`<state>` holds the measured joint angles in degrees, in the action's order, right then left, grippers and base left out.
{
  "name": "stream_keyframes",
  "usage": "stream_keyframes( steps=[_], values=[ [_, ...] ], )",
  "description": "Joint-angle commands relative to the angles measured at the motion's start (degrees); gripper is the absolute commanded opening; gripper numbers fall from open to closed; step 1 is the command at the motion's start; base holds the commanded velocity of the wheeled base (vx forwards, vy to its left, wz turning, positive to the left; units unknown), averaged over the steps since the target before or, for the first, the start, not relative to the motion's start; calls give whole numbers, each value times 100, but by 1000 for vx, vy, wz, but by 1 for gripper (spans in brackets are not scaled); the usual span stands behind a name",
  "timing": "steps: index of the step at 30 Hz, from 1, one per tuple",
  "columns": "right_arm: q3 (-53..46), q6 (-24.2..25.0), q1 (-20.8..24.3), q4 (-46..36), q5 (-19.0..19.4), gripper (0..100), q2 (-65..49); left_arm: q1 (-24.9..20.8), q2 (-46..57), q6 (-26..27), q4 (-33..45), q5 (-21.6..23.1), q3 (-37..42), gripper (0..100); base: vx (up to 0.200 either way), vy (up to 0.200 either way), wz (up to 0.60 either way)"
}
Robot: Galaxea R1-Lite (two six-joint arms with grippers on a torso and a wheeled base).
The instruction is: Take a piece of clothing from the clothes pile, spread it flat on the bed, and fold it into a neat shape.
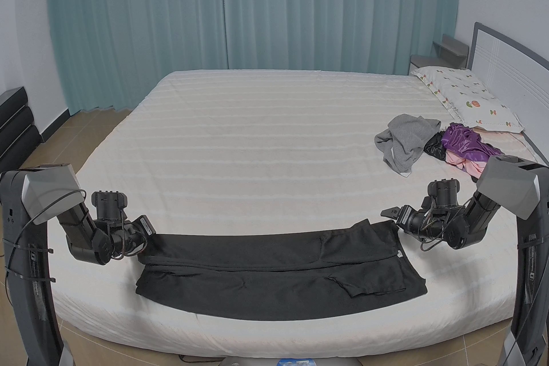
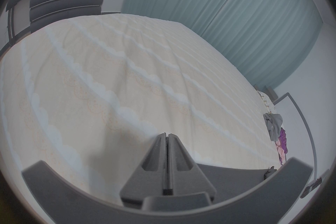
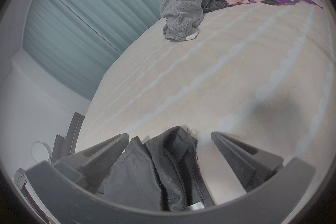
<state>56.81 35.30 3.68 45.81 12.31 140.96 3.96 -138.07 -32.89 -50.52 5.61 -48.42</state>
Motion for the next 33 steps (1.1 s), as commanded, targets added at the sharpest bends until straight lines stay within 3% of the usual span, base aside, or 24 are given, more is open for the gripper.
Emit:
stream_keyframes(
  steps=[1,6,10,14,15,33],
  values=[
    [58,-32,10,-2,-10,100,81,-9,-36,2,-2,-7,8,0,0,0,0],
    [296,-41,124,-178,-80,100,204,-1,-80,2,-2,2,-9,0,0,0,0],
    [753,-199,230,-503,-484,100,424,-1,-80,2,-11,2,-1,0,0,0,0],
    [814,-261,230,-556,-475,100,459,8,-80,-7,-11,2,-18,0,0,0,0],
    [806,-261,230,-556,-475,0,459,8,-80,-7,-11,2,-18,0,0,0,0],
    [806,-252,45,-503,-528,0,424,-9,-132,28,-11,-7,-1,0,0,0,0]
  ],
)
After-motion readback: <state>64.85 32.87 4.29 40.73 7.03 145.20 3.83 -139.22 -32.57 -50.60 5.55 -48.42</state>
